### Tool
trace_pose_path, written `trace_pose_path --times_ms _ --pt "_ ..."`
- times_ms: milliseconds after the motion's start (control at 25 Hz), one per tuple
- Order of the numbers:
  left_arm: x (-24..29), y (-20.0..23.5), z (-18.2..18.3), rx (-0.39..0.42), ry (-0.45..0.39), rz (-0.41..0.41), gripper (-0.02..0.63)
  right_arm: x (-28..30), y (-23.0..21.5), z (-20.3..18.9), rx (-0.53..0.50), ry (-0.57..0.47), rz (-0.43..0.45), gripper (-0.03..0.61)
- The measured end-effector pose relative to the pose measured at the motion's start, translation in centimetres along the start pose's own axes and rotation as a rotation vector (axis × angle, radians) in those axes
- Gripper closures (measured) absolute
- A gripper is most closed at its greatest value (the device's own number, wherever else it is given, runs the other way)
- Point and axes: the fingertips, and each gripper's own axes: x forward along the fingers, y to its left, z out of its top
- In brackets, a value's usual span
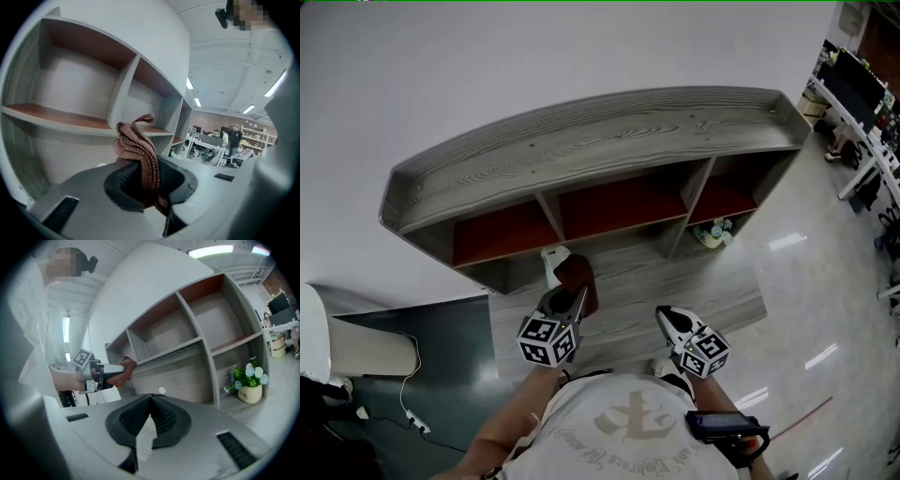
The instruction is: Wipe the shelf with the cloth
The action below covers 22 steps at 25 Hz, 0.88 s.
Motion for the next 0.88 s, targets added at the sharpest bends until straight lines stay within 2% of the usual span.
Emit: trace_pose_path --times_ms 160,320,520,680,880 --pt "2.7 -0.9 2.9 0.104 0.023 0.081 0.545 -0.7 -2.1 0.4 0.012 -0.007 0.022 0.574" --pt "4.9 0.1 6.2 0.190 0.071 0.249 0.545 -0.6 -3.7 0.8 0.021 -0.015 0.067 0.574" --pt "7.5 1.5 8.7 0.248 0.159 0.410 0.545 -0.1 -4.9 1.2 0.029 -0.013 0.126 0.574" --pt "9.3 2.7 10.4 0.289 0.185 0.493 0.545 0.1 -5.6 1.5 0.030 -0.005 0.177 0.574" --pt "11.3 4.1 10.9 0.295 0.261 0.578 0.546 0.2 -6.0 1.9 0.019 0.013 0.248 0.574"
